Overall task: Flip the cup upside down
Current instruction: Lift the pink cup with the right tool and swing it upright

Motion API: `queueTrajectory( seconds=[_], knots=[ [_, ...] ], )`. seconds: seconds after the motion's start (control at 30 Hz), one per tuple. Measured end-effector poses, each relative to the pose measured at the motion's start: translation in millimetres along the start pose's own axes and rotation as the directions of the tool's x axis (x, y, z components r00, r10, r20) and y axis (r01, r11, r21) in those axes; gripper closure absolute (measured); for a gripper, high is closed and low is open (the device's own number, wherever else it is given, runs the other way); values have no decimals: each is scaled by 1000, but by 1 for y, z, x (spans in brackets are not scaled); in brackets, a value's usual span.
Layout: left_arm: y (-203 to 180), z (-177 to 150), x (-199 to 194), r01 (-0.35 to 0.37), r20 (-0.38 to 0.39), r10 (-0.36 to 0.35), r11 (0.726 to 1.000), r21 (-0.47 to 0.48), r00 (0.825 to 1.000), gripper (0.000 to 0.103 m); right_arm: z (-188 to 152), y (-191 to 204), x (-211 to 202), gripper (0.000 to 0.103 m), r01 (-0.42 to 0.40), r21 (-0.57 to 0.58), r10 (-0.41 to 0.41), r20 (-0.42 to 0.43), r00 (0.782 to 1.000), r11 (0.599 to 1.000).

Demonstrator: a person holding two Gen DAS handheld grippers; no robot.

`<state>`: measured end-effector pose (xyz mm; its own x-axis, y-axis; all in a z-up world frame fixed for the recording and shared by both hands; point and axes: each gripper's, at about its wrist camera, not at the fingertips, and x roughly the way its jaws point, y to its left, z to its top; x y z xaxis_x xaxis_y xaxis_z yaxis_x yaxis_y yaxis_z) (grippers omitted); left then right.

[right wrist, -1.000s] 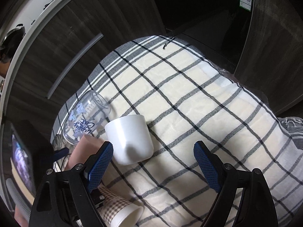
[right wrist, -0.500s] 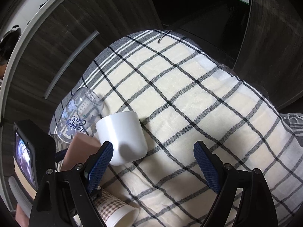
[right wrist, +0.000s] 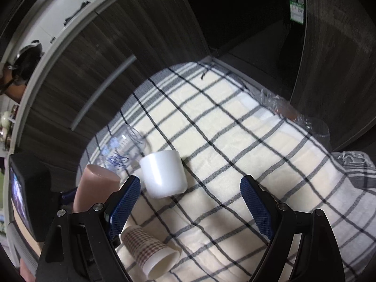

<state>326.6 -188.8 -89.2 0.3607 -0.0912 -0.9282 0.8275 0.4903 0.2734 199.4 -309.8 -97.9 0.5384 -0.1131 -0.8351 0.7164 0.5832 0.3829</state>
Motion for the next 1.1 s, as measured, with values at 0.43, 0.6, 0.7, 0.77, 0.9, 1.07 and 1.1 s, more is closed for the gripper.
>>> queueTrajectory(
  seconds=[0.43,0.6,0.7,0.77,0.9,1.07,1.1],
  knots=[
    [-30,-88,-66,225,88,-208,854,-469,974,31,-19,-12,-72,16,-40,-256,46,15,999,966],
    [-61,-123,-50,333,118,-338,697,-635,934,31,-33,-28,-74,16,-7,-373,-6,-36,999,928],
    [-82,-135,-36,360,124,-386,635,-684,914,31,-42,-42,-68,16,16,-419,-49,-69,996,908],
    [-94,-139,-27,367,126,-404,604,-707,906,31,-46,-53,-62,16,31,-439,-79,-91,993,898],
    [-110,-147,-5,389,138,-452,528,-755,881,31,-53,-71,-49,16,63,-464,-132,-119,984,883],
    [-124,-150,21,395,147,-482,467,-791,864,31,-57,-84,-35,16,96,-486,-180,-129,975,869],
    [-124,-150,24,391,145,-480,467,-793,865,31,-58,-87,-31,16,100,-487,-187,-135,973,868]
  ],
)
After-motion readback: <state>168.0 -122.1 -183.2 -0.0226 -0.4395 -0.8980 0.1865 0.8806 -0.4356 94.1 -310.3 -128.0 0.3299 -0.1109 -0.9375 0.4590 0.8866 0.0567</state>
